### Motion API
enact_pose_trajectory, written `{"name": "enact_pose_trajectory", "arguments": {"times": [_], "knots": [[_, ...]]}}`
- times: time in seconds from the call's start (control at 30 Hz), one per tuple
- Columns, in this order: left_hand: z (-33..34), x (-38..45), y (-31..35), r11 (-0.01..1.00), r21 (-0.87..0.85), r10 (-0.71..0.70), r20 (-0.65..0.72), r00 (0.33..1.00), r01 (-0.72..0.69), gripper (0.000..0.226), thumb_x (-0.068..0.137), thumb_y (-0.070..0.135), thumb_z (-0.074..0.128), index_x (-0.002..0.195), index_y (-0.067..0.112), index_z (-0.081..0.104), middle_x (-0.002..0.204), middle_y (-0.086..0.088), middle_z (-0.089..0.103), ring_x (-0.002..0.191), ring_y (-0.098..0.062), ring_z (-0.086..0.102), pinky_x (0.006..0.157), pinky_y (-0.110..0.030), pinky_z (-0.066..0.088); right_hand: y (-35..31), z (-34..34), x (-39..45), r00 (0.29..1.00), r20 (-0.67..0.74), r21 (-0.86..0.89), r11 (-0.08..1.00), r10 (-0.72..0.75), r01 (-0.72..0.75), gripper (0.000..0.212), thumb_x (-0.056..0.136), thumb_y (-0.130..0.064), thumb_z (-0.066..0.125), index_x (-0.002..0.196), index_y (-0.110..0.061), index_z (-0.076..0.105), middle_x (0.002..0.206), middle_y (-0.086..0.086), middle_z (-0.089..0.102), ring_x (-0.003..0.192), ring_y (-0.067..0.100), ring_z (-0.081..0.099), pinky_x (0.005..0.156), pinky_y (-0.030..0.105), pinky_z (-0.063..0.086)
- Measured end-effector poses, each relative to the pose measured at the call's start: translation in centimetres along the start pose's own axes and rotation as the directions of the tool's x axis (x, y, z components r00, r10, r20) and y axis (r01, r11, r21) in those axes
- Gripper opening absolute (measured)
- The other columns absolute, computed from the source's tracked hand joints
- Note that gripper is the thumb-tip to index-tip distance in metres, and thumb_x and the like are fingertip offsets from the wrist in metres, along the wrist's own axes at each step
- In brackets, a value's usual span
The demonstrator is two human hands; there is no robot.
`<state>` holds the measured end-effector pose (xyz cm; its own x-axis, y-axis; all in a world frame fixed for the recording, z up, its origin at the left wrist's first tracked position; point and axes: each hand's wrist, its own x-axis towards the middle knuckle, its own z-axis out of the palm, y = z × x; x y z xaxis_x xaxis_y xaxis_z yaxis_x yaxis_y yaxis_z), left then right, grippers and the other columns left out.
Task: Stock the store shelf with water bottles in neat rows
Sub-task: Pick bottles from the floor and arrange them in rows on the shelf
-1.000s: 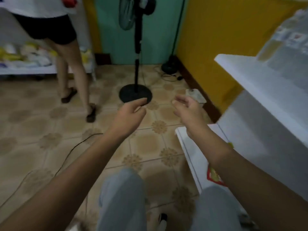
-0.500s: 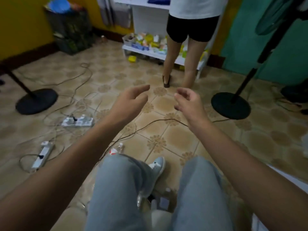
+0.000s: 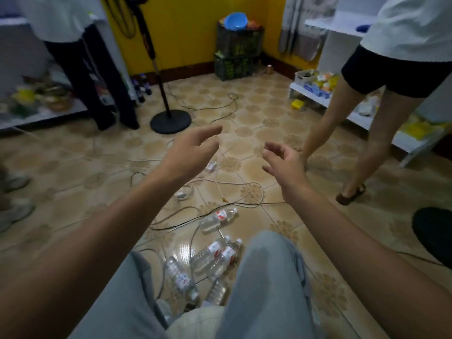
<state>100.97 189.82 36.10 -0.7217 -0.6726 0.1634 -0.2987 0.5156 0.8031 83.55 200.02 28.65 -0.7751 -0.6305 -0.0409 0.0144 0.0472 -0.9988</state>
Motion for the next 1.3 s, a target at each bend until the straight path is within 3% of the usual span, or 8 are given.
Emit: {"name": "enact_pose_trajectory", "arguments": {"times": [0.3, 0.43, 0.57, 0.8, 1.03, 1.17, 1.23, 1.3], "knots": [[-4.2, -5.1, -4.9, 0.968, 0.009, -0.238, -0.289, 0.927, 0.252, 0.041, 0.095, 0.017, 0.05, 0.135, 0.018, 0.052, 0.135, 0.007, 0.053, 0.125, -0.005, 0.046, 0.105, -0.023, 0.033, 1.0, 9.7, -1.1, 0.938, 0.347, -0.084, 0.996, -0.012, 0.044, 0.019, 0.093, -0.017, 0.063, 0.111, -0.017, 0.063, 0.107, -0.002, 0.064, 0.103, 0.016, 0.062, 0.097, 0.045, 0.052], [-3.3, -5.7, -8.2, 0.94, -0.06, -0.338, -0.302, 0.891, 0.336, 0.041, 0.094, 0.012, 0.048, 0.135, 0.015, 0.053, 0.134, 0.0, 0.056, 0.125, -0.011, 0.049, 0.097, -0.016, 0.033, 3.7, 12.4, -1.0, 0.907, 0.42, -0.144, 0.989, 0.029, 0.035, 0.027, 0.092, -0.018, 0.063, 0.119, -0.011, 0.062, 0.112, 0.001, 0.064, 0.105, 0.016, 0.062, 0.099, 0.045, 0.051], [-1.9, -5.0, -12.5, 0.904, -0.136, -0.427, -0.251, 0.869, 0.405, 0.043, 0.092, 0.012, 0.047, 0.135, 0.015, 0.052, 0.135, 0.0, 0.056, 0.127, -0.013, 0.048, 0.103, -0.026, 0.035, 7.0, 14.2, -0.3, 0.889, 0.448, -0.18, 0.984, 0.089, -0.008, 0.024, 0.092, -0.018, 0.064, 0.116, -0.02, 0.062, 0.112, -0.002, 0.064, 0.104, 0.012, 0.062, 0.097, 0.041, 0.052], [1.9, -3.0, -21.2, 0.851, -0.158, -0.518, -0.095, 0.85, 0.501, 0.045, 0.089, 0.014, 0.048, 0.134, 0.017, 0.053, 0.139, 0.003, 0.052, 0.13, -0.01, 0.044, 0.112, -0.039, 0.034, 14.1, 15.8, 0.3, 0.902, 0.36, -0.262, 0.954, 0.237, -0.146, 0.018, 0.093, -0.018, 0.062, 0.11, -0.023, 0.061, 0.111, -0.003, 0.064, 0.099, 0.01, 0.062, 0.073, 0.024, 0.053], [10.2, -1.9, -29.6, 0.796, -0.129, -0.574, 0.146, 0.806, 0.591, 0.042, 0.09, 0.013, 0.048, 0.13, 0.018, 0.057, 0.13, 0.006, 0.058, 0.119, -0.01, 0.053, 0.097, -0.023, 0.039, 24.2, 14.5, 1.9, 0.908, 0.133, -0.359, 0.873, 0.398, -0.33, 0.017, 0.092, -0.014, 0.062, 0.109, -0.015, 0.062, 0.105, -0.001, 0.065, 0.09, 0.005, 0.062, 0.067, 0.02, 0.05], [16.7, -1.8, -34.7, 0.777, -0.134, -0.575, 0.246, 0.781, 0.615, 0.046, 0.079, 0.032, 0.048, 0.118, 0.017, 0.067, 0.119, 0.012, 0.062, 0.111, -0.004, 0.056, 0.087, -0.008, 0.04, 32.9, 12.7, 2.1, 0.863, -0.068, -0.441, 0.76, 0.501, -0.477, 0.014, 0.087, -0.027, 0.068, 0.098, -0.019, 0.068, 0.098, 0.0, 0.071, 0.09, 0.015, 0.067, 0.081, 0.032, 0.055], [20.4, -2.0, -37.6, 0.786, -0.126, -0.55, 0.306, 0.777, 0.606, 0.031, 0.087, 0.025, 0.053, 0.113, 0.02, 0.07, 0.115, 0.018, 0.06, 0.108, 0.0, 0.056, 0.083, -0.001, 0.037, 37.7, 12.1, 2.0, 0.815, -0.116, -0.439, 0.707, 0.568, -0.555, 0.016, 0.083, -0.026, 0.071, 0.094, -0.015, 0.071, 0.092, 0.002, 0.073, 0.087, 0.02, 0.068, 0.077, 0.029, 0.054], [23.9, -2.8, -41.1, 0.787, -0.091, -0.549, 0.348, 0.76, 0.61, 0.032, 0.088, 0.025, 0.052, 0.116, 0.025, 0.069, 0.119, 0.016, 0.063, 0.111, -0.002, 0.058, 0.092, -0.011, 0.042, 42.3, 11.9, 1.7, 0.764, -0.147, -0.408, 0.665, 0.628, -0.625, 0.017, 0.081, -0.025, 0.075, 0.093, -0.013, 0.07, 0.085, 0.001, 0.073, 0.084, 0.019, 0.069, 0.069, 0.024, 0.052]]}}
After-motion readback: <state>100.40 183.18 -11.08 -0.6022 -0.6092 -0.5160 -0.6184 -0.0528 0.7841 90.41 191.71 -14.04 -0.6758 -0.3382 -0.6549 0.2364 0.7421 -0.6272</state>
